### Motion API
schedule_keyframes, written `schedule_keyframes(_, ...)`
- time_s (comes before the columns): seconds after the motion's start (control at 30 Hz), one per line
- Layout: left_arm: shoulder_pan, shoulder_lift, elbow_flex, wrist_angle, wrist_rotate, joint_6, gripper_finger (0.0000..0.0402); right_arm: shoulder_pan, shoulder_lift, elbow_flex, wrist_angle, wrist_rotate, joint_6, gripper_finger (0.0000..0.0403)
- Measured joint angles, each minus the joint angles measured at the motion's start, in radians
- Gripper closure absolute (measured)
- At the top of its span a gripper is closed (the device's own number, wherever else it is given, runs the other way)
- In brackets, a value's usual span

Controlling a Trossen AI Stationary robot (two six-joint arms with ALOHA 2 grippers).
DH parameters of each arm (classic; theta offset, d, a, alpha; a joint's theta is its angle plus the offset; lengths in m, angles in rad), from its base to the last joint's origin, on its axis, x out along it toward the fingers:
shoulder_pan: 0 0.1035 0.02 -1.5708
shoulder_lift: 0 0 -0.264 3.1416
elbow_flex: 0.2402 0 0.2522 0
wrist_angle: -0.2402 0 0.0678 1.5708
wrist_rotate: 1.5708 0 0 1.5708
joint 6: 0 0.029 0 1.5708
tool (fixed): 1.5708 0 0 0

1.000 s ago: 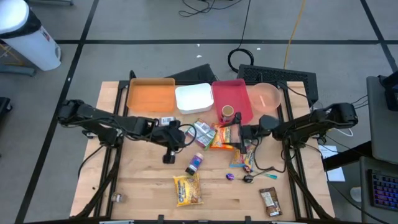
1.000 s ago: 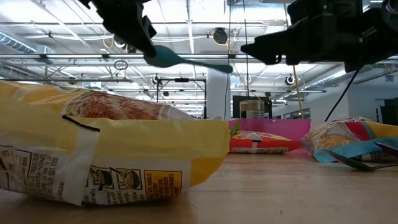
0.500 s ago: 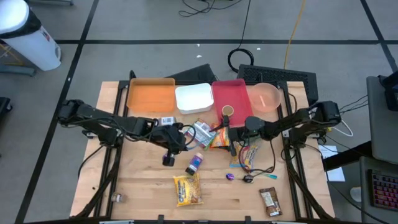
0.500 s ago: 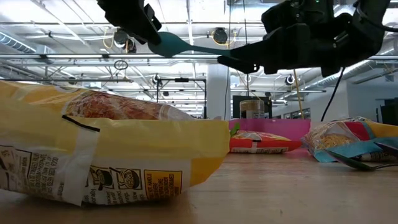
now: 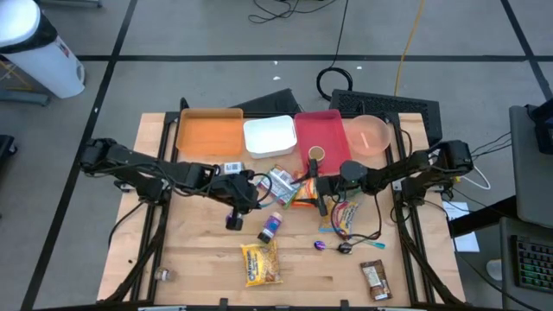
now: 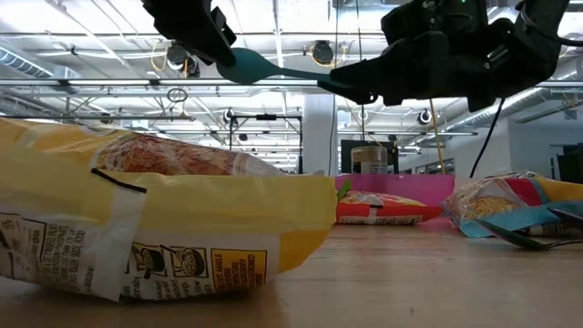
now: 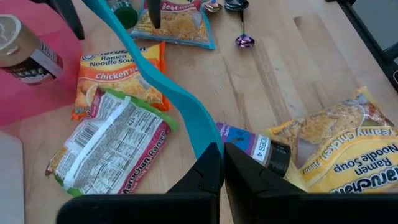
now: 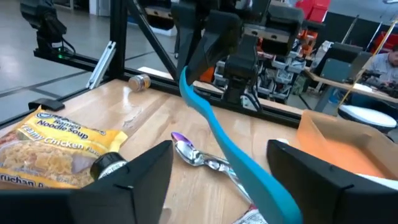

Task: Pick & Place Food Item
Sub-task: Put the blue baby spoon into the orange bin

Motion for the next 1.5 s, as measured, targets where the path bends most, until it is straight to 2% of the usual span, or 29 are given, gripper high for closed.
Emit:
schedule_keyframes(0.73, 0.0, 0.0, 0.0, -0.008, -0.006, 0.004, 0.0391, 0.001, 0.0, -0.002, -0.011, -0.021, -0.033, 0.0391)
schedule_keyframes(0.93, 0.0, 0.0, 0.0, -0.005, -0.007, -0.029, 0.039, 0.001, 0.0, -0.002, -0.012, -0.015, -0.038, 0.0392)
schedule_keyframes(1.03, 0.003, 0.0, -0.001, 0.0, -0.01, -0.064, 0.0376, 0.001, -0.001, -0.002, -0.013, -0.015, -0.039, 0.0397)
schedule_keyframes(1.27, 0.038, 0.0, 0.0, 0.018, -0.017, -0.124, 0.0304, 0.0, -0.001, -0.002, -0.015, 0.02, -0.046, 0.0398)
schedule_keyframes(1.5, 0.077, 0.0, 0.0, 0.015, -0.015, -0.038, 0.0229, 0.0, -0.001, -0.002, -0.023, 0.108, -0.049, 0.04)
